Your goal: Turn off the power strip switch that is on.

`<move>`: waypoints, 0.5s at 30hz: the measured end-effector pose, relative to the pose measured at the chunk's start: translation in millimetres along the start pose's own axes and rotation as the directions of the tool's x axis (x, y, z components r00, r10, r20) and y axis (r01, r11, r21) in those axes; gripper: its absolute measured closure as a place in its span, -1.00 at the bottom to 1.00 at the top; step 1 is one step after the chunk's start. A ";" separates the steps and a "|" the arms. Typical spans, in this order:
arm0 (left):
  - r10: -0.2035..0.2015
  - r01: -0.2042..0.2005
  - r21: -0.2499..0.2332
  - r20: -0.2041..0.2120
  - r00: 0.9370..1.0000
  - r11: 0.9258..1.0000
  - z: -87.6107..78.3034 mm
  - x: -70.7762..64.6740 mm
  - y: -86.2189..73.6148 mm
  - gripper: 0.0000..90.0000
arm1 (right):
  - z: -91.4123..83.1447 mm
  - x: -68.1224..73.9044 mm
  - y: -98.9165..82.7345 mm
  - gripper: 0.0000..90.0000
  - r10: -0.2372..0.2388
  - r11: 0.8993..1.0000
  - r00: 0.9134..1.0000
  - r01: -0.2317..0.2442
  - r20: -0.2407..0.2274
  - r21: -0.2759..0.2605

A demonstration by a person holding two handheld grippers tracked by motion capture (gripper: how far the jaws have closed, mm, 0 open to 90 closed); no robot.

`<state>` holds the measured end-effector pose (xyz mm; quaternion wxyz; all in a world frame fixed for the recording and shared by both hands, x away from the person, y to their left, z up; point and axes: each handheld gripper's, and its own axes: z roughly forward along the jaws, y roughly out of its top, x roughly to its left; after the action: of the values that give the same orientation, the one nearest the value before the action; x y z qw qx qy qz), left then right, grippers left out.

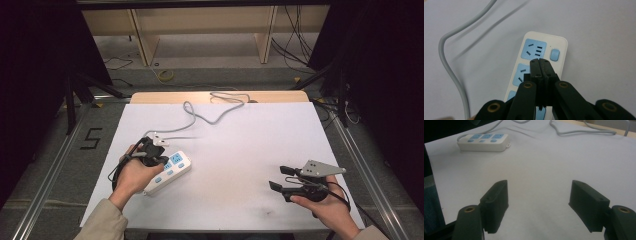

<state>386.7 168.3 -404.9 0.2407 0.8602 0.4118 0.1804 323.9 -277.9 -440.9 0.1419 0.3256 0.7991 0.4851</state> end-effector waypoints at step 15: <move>0.012 -0.013 0.031 0.019 1.000 0.999 8.4 -3.3 -1.2 1.00 | 16.0 -0.1 4.8 -0.30 -0.015 1.000 1.000 0.016 -0.017 0.027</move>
<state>388.3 164.1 -412.8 0.2300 0.8680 0.4069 0.1677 334.6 -265.6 -444.6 0.1347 0.3172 0.8092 0.4758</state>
